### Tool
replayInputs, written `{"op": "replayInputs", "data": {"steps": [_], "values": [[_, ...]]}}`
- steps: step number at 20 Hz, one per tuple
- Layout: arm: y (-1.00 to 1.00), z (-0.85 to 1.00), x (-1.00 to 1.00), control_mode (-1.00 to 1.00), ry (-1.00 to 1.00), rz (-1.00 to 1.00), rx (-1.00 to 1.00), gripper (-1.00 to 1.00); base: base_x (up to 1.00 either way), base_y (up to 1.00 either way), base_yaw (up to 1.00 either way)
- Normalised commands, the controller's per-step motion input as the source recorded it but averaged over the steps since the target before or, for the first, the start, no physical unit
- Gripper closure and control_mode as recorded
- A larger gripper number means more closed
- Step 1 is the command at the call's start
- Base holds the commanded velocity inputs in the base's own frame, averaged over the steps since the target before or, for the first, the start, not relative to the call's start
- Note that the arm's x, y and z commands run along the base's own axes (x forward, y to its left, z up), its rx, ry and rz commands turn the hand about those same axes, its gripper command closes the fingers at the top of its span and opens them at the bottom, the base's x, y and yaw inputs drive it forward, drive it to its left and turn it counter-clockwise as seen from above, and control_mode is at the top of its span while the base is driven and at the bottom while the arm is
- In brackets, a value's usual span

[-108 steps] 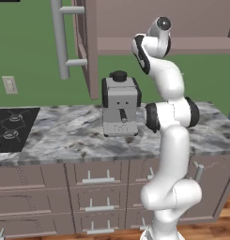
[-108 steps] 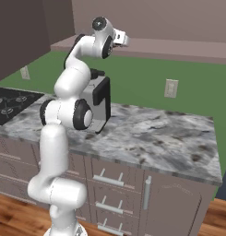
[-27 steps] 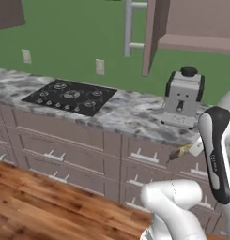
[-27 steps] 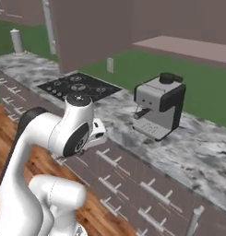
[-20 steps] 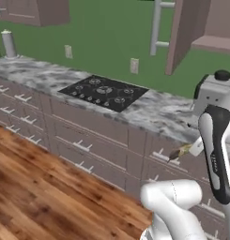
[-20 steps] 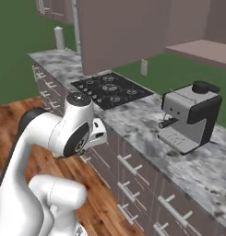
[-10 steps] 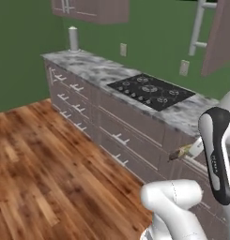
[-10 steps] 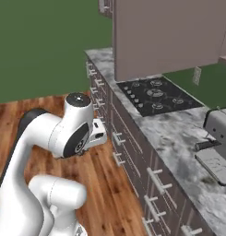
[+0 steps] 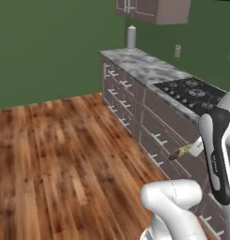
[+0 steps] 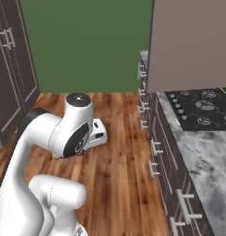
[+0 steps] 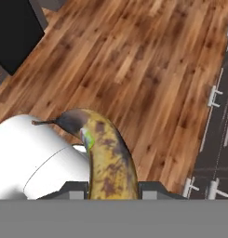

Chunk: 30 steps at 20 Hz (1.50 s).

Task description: Pick the bananas from the cabinet and place them in one bowl. Pick the carrot from the sink and place it in the other bowl.

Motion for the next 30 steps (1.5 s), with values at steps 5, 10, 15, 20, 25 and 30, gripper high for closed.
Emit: {"op": "replayInputs", "data": {"steps": [5, 10, 15, 20, 25, 30], "values": [[0.00, 0.00, 0.00, 1.00, 0.00, 0.00, 0.00, 1.00, -0.02, 0.00, 0.50], [0.00, 0.00, 0.00, 1.00, 0.00, 0.00, 0.00, 1.00, -0.02, 0.00, 0.50], [0.00, 0.00, 0.00, 1.00, 0.00, 0.00, 0.00, 1.00, -0.02, 0.00, 0.50], [0.00, 0.00, 0.00, 1.00, 0.00, 0.00, 0.00, 1.00, -0.03, 0.00, 0.50], [0.00, 0.00, 0.00, 1.00, 0.00, 0.00, 0.00, 1.00, -0.03, 0.00, 0.50], [0.00, 0.00, 0.00, 1.00, 0.00, 0.00, 0.00, 1.00, -0.03, 0.00, 0.50]]}}
